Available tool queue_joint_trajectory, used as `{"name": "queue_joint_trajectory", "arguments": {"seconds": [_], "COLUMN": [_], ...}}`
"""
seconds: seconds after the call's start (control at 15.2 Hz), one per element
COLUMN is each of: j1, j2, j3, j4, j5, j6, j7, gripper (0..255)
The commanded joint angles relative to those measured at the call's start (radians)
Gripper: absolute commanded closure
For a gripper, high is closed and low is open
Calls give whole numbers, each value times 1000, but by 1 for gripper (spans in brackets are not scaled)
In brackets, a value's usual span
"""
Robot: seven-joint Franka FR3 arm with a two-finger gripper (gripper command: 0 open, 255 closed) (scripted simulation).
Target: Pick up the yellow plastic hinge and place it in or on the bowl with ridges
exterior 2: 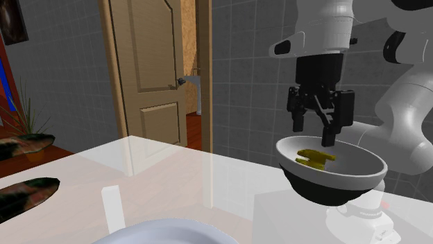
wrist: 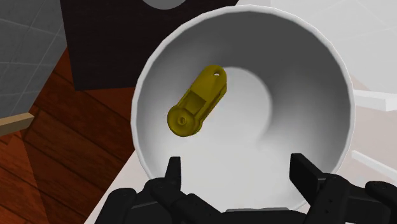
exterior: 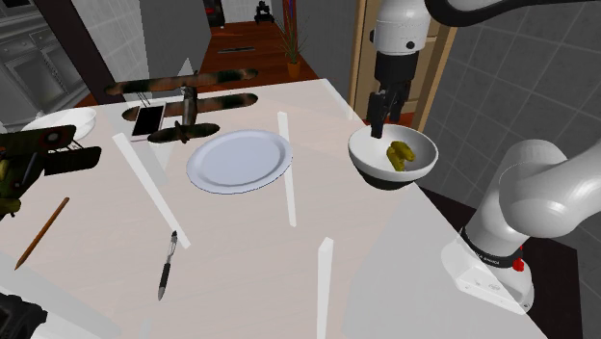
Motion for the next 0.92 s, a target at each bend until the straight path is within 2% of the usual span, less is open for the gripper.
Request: {"name": "queue_joint_trajectory", "arguments": {"seconds": [0.0,0.07,0.33,0.86], "j1": [0,0,-5,-5], "j2": [0,0,40,40], "j3": [0,0,-8,-8], "j4": [0,0,154,153], "j5": [0,0,-8,-8], "j6": [0,0,-114,-114], "j7": [0,0,3,3], "gripper": [0,0,0,0]}}
